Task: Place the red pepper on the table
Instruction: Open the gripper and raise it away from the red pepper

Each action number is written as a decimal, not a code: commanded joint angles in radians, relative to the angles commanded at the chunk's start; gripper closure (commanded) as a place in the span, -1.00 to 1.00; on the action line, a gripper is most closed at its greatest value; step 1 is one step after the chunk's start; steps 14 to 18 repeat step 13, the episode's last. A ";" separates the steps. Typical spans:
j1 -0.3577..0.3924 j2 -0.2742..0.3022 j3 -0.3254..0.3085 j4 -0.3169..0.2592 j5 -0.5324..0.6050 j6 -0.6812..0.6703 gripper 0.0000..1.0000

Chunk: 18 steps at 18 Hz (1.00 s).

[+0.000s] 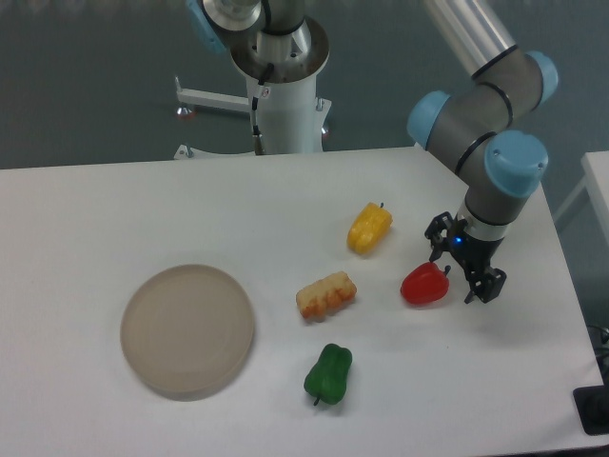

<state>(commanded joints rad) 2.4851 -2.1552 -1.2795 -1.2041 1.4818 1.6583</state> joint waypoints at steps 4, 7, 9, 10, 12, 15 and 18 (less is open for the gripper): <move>-0.009 -0.025 0.084 -0.052 0.060 -0.040 -1.00; -0.026 -0.043 0.132 -0.052 0.107 -0.089 -1.00; -0.029 -0.048 0.150 -0.051 0.121 -0.103 -1.00; -0.034 -0.049 0.157 -0.051 0.121 -0.115 -1.00; -0.038 -0.052 0.158 -0.049 0.124 -0.152 -1.00; -0.038 -0.054 0.158 -0.048 0.124 -0.155 -1.00; -0.038 -0.054 0.158 -0.048 0.124 -0.155 -1.00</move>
